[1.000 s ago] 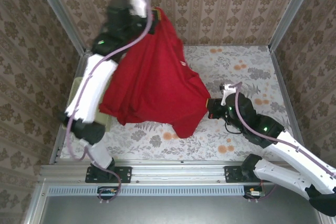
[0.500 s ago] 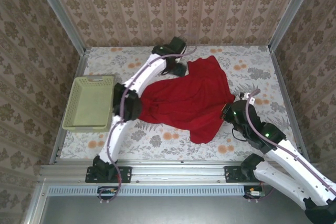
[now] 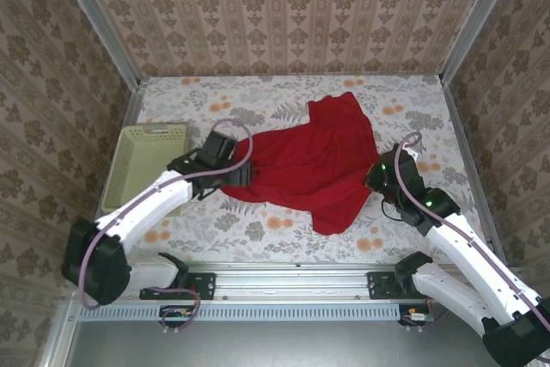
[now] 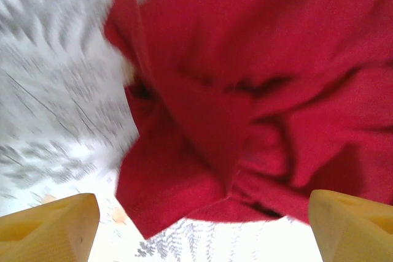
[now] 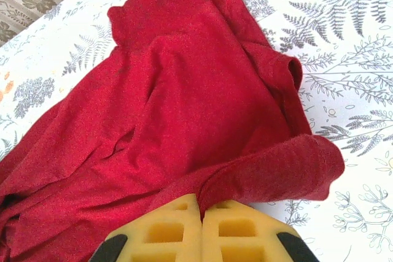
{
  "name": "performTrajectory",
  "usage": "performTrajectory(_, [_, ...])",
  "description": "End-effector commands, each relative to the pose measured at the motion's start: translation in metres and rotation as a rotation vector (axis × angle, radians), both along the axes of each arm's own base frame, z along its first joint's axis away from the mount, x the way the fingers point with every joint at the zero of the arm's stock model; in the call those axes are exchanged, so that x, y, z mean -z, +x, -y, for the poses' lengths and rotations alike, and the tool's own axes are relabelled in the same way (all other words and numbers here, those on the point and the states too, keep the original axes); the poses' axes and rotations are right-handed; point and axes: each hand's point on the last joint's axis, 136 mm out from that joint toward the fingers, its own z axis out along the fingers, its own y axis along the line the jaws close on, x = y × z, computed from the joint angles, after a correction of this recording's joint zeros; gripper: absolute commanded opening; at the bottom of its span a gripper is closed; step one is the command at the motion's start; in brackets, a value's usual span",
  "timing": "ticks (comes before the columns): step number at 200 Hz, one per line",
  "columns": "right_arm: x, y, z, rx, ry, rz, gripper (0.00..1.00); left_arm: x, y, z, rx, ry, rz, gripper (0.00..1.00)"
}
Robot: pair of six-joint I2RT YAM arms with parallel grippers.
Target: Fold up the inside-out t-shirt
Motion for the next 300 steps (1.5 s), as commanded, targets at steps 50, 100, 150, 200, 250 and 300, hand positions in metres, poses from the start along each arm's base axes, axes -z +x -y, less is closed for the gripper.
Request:
performTrajectory(50, [-0.028, 0.010, 0.010, 0.011, 0.001, 0.038, 0.00, 0.022, 0.039, -0.004, -0.076, -0.043, -0.014, 0.36])
performTrajectory(100, [-0.082, 0.012, 0.027, -0.002, -0.029, 0.130, 0.00, -0.070, 0.081, -0.027, -0.108, -0.088, 0.166, 0.00])
performTrajectory(150, [-0.166, -0.001, 0.036, -0.020, -0.061, 0.273, 0.00, -0.244, 0.072, -0.041, -0.076, -0.252, 0.519, 0.00])
performTrajectory(200, [-0.200, 0.002, 0.038, -0.008, -0.063, 0.345, 0.00, -0.291, 0.089, -0.063, -0.141, -0.306, 0.604, 0.00])
performTrajectory(250, [-0.121, 0.066, 0.036, 0.040, -0.040, 0.136, 0.00, -0.177, 0.187, -0.042, -0.170, -0.241, 0.275, 0.00])
performTrajectory(300, [-0.028, 0.135, 0.059, 0.060, 0.110, -0.039, 0.09, -0.063, 0.252, -0.027, -0.151, -0.162, -0.010, 0.45])
